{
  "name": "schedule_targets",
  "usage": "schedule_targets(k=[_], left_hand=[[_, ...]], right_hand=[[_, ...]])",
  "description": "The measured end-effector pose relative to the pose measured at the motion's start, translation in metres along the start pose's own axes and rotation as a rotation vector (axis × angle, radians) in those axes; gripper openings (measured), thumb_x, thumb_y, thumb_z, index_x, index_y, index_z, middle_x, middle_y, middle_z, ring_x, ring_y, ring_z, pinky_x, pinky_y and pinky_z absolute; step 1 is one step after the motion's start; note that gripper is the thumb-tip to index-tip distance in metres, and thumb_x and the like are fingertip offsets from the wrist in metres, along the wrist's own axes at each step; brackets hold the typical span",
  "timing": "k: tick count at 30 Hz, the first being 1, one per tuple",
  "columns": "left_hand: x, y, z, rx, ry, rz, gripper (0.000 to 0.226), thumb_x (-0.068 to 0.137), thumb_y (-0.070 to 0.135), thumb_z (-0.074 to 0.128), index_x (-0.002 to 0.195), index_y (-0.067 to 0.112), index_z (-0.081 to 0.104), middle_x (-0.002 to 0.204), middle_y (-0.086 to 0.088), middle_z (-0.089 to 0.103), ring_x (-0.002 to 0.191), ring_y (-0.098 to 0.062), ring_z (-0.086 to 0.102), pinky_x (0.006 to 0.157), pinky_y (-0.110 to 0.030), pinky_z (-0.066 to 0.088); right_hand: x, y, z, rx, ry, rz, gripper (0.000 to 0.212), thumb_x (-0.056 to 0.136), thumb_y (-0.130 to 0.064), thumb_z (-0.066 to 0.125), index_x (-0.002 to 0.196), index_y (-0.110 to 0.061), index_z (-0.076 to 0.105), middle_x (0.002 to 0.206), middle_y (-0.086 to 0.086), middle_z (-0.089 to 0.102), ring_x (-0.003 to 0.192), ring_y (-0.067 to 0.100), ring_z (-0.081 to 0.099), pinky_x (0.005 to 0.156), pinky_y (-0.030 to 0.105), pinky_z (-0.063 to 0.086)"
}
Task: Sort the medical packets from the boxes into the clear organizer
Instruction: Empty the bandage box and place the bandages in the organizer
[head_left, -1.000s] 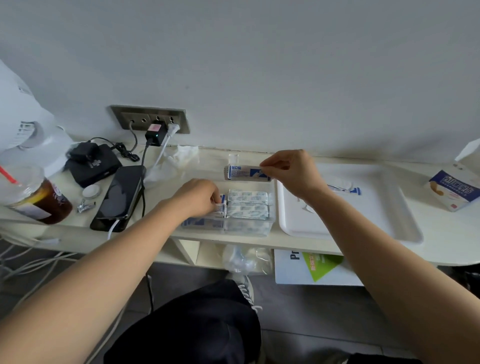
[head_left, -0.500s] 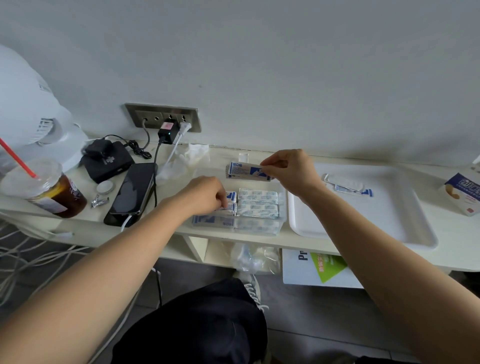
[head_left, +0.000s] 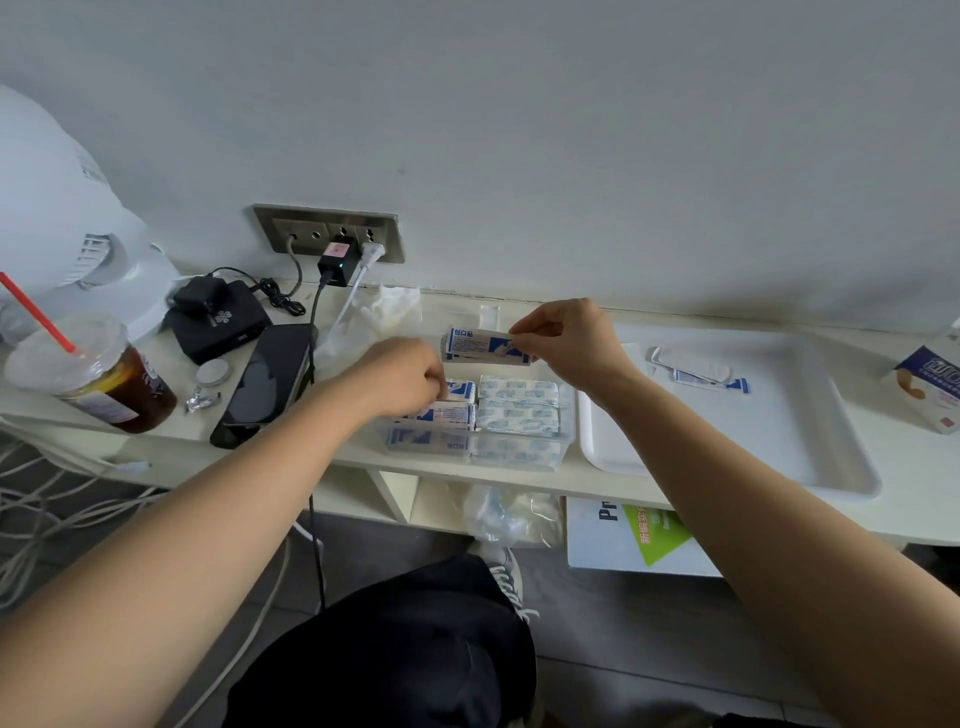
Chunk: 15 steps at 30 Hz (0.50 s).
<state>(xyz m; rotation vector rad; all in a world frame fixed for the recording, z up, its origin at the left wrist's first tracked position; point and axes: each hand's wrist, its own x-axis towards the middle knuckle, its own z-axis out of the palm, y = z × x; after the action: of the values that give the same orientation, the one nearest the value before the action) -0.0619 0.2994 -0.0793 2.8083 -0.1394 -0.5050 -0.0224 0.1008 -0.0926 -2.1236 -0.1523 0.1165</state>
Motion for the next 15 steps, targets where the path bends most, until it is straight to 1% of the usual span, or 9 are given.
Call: schedule_targets(k=[1,2,4,5,8,9,11,12,15], left_hand=[[-0.002,-0.001,-0.005,-0.011,0.084,-0.013,0.026,0.094,0.011,0.049,0.097,0.018,0.073,0.095,0.003,0.072,0.058,-0.008,0.054,0.056,-0.021,0.044],[-0.004,-0.002,-0.011,-0.019,0.181,-0.029,0.027,0.093,0.011,0.048,0.095,0.02,0.074,0.093,0.005,0.071,0.056,-0.01,0.055,0.057,-0.022,0.046],[-0.007,-0.007,-0.018,-0.046,0.351,-0.053,0.027,0.092,0.01,0.049,0.093,0.021,0.074,0.089,0.009,0.068,0.068,-0.013,0.06,0.07,-0.023,0.048],[-0.007,-0.009,-0.019,-0.068,0.395,-0.06,0.025,0.09,0.009,0.051,0.092,0.02,0.073,0.087,0.01,0.066,0.074,-0.012,0.06,0.076,-0.024,0.047],[-0.009,-0.011,-0.014,-0.097,0.383,-0.056,0.017,0.085,0.01,0.06,0.087,0.022,0.072,0.086,0.01,0.068,0.078,-0.009,0.059,0.078,-0.023,0.047],[-0.009,-0.012,-0.012,-0.094,0.362,-0.054,0.016,0.083,0.011,0.062,0.085,0.024,0.071,0.084,0.01,0.068,0.079,-0.008,0.06,0.078,-0.023,0.047],[-0.009,-0.012,-0.006,-0.066,0.326,-0.053,0.017,0.082,0.011,0.065,0.086,0.025,0.072,0.083,0.01,0.069,0.083,-0.009,0.062,0.08,-0.023,0.048],[-0.008,-0.012,-0.004,-0.041,0.315,-0.052,0.018,0.082,0.011,0.066,0.089,0.025,0.073,0.086,0.009,0.069,0.086,-0.011,0.063,0.081,-0.025,0.049],[-0.005,-0.011,0.001,0.071,0.27,-0.034,0.023,0.082,0.01,0.066,0.098,0.026,0.074,0.096,0.005,0.071,0.091,-0.017,0.063,0.082,-0.03,0.051]], right_hand=[[0.0,-0.001,0.002,-0.005,-0.006,0.006,0.005,0.082,-0.012,0.071,0.08,-0.016,0.073,0.082,0.005,0.073,0.078,0.018,0.069,0.071,0.031,0.057],[0.0,-0.003,0.006,-0.01,-0.019,0.014,0.005,0.083,-0.011,0.071,0.081,-0.016,0.073,0.081,0.005,0.073,0.075,0.016,0.068,0.065,0.027,0.056],[-0.002,-0.006,0.014,-0.036,-0.067,0.033,0.007,0.084,-0.011,0.069,0.083,-0.015,0.073,0.076,0.001,0.07,0.067,0.01,0.062,0.054,0.017,0.048],[-0.003,-0.008,0.021,-0.053,-0.095,0.041,0.008,0.085,-0.01,0.068,0.084,-0.015,0.073,0.074,-0.001,0.069,0.064,0.008,0.06,0.052,0.015,0.046],[-0.004,-0.009,0.044,-0.103,-0.171,0.083,0.009,0.083,-0.009,0.068,0.086,-0.014,0.075,0.07,-0.002,0.066,0.057,0.008,0.055,0.044,0.015,0.041],[-0.004,-0.009,0.052,-0.114,-0.187,0.102,0.009,0.082,-0.009,0.068,0.086,-0.013,0.075,0.07,-0.001,0.066,0.057,0.008,0.056,0.046,0.016,0.042],[-0.003,-0.009,0.065,-0.119,-0.197,0.134,0.01,0.08,-0.006,0.068,0.083,-0.014,0.075,0.074,0.002,0.069,0.064,0.012,0.06,0.055,0.021,0.051],[-0.003,-0.008,0.07,-0.121,-0.196,0.139,0.011,0.08,-0.005,0.067,0.082,-0.014,0.074,0.078,0.005,0.07,0.066,0.013,0.061,0.06,0.023,0.054],[-0.002,-0.006,0.074,-0.172,-0.204,0.134,0.01,0.082,-0.004,0.067,0.081,-0.011,0.073,0.082,0.006,0.071,0.066,0.012,0.061,0.065,0.024,0.056]])
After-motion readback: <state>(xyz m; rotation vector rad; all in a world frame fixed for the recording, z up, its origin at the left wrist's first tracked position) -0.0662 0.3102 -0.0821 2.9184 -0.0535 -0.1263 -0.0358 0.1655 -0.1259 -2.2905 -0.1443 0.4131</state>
